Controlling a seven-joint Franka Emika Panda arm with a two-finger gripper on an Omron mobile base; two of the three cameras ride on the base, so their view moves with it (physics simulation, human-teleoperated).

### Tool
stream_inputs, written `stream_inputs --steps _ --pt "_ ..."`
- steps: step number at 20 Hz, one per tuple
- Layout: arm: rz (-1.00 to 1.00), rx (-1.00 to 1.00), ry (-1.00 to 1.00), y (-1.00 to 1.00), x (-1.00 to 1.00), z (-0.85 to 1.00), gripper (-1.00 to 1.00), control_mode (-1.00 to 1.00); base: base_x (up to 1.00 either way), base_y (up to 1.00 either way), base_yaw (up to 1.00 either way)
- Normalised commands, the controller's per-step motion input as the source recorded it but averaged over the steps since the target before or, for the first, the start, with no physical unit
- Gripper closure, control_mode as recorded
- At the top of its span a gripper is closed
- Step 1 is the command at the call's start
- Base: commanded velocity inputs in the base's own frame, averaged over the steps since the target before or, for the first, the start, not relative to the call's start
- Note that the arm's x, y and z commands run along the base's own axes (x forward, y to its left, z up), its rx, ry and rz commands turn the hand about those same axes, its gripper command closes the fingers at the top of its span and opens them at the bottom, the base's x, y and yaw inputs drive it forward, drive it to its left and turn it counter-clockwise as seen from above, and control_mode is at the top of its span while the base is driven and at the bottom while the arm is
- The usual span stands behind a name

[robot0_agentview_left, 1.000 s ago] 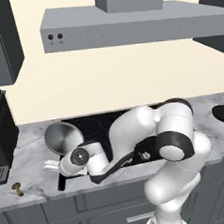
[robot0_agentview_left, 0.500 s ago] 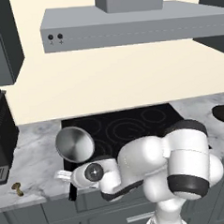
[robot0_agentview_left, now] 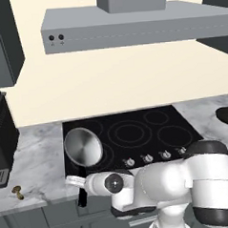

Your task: Place both pans onto different burners. Then place the mushroom and the chicken drumstick on different pans.

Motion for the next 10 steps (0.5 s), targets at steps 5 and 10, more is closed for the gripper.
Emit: stream_inputs --steps 5,10 --pt "-0.09 -0.01 0.0 -0.27 -0.28 -0.13 1.0 -1.0 0.0 0.0 0.0" --pt "-0.07 -0.09 0.03 0.0 0.0 -0.1 1.0 -1.0 0.0 0.0 0.0"
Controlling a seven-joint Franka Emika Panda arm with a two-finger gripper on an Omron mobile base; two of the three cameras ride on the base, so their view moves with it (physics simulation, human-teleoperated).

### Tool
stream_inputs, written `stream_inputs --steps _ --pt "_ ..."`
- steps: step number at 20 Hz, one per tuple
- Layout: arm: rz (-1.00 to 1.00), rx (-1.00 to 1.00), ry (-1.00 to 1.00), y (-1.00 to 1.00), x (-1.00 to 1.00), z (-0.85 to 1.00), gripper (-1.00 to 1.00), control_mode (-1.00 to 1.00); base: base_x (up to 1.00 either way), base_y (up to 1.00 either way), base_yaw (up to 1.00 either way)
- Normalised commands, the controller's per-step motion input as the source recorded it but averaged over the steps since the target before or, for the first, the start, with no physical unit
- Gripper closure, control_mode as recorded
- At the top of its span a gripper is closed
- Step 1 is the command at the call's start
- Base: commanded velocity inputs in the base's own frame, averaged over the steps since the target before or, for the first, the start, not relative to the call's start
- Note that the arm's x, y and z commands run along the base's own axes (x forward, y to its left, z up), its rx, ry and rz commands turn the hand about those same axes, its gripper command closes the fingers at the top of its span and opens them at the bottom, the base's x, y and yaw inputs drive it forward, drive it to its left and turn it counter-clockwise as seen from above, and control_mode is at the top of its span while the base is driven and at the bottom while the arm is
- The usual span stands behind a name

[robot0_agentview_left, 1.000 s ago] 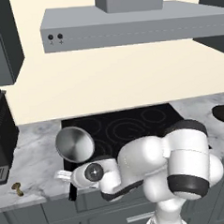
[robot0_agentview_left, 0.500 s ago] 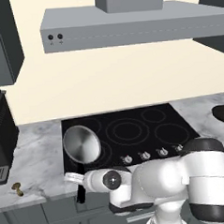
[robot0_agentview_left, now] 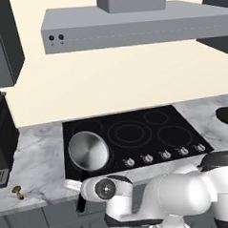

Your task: Place both pans onto different burners. Then place the mushroom and the chicken drumstick on different pans.

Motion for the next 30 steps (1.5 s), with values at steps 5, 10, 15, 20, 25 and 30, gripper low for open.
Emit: stream_inputs --steps 5,10,15,20,25,30 --pt "-0.09 -0.1 0.11 0.0 0.1 -0.35 1.0 -1.0 0.0 0.0 0.0" --pt "-0.1 -0.04 0.17 -0.09 0.25 -0.4 1.0 -1.0 0.0 0.0 0.0" --pt "-0.03 0.0 0.12 -0.11 0.31 -0.18 1.0 -1.0 0.0 0.0 0.0" --pt "0.0 0.0 0.08 -0.15 0.39 -0.05 1.0 -1.0 0.0 0.0 0.0" --pt "0.0 0.0 0.07 -0.13 0.64 0.0 1.0 -1.0 0.0 0.0 0.0" --pt "0.0 0.01 0.05 0.0 0.26 -0.05 1.0 -1.0 0.0 0.0 0.0"
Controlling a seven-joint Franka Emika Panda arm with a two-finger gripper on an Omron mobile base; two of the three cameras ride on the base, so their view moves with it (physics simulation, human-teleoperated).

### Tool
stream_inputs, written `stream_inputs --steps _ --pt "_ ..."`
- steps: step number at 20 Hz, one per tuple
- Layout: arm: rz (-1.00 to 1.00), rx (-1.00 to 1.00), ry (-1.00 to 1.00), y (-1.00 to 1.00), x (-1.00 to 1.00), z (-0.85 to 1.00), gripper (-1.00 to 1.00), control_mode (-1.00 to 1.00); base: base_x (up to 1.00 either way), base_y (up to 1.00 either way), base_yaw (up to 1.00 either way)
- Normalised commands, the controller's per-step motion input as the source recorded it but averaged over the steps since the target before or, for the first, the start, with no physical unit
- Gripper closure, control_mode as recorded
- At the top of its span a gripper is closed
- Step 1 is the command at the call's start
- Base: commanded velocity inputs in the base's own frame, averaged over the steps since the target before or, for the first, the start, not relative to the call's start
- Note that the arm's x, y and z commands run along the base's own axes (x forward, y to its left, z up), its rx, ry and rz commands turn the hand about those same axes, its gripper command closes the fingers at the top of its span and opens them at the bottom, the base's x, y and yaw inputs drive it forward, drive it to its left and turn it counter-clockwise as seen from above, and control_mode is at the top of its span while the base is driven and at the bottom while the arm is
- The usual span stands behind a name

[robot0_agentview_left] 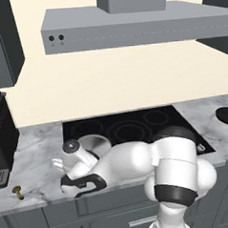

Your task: Place both pans onto different burners. Then place the mushroom and the chicken drumstick on different pans.

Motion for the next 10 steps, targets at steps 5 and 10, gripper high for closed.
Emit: stream_inputs --steps 5,10 --pt "0.0 0.06 0.0 0.22 -0.32 -0.16 1.0 -1.0 0.0 0.0 0.0" --pt "0.0 0.07 0.0 0.14 -0.44 -0.27 1.0 -1.0 0.0 0.0 0.0"
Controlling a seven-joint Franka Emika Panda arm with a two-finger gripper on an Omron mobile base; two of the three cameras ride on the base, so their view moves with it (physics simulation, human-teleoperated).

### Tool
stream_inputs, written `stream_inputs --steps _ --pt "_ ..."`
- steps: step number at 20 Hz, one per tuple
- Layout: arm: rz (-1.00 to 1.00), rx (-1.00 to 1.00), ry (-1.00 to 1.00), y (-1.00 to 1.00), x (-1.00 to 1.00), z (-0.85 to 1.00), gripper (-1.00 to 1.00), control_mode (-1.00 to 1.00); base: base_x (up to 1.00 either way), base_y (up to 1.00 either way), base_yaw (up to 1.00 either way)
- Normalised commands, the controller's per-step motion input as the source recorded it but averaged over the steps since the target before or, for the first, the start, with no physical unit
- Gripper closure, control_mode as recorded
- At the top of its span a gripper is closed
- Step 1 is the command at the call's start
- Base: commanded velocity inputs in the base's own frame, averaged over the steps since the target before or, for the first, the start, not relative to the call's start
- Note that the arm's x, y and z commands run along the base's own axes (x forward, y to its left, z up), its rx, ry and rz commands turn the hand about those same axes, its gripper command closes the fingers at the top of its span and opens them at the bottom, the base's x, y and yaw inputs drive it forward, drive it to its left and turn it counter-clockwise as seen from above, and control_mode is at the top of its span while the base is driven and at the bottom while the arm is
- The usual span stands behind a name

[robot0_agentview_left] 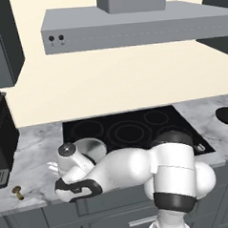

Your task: Place both pans onto different burners. Then place the mushroom and the chicken drumstick on different pans.

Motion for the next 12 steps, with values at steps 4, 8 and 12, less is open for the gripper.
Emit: stream_inputs --steps 4,8,12 --pt "-0.01 0.04 0.03 0.0 -0.22 -0.45 1.0 -1.0 0.0 0.0 0.0" --pt "-0.05 0.03 0.11 -0.03 -0.03 -0.61 -1.0 -1.0 0.0 0.0 0.0" --pt "-0.04 0.08 0.03 -0.04 -0.2 -0.17 -1.0 -1.0 0.0 0.0 0.0"
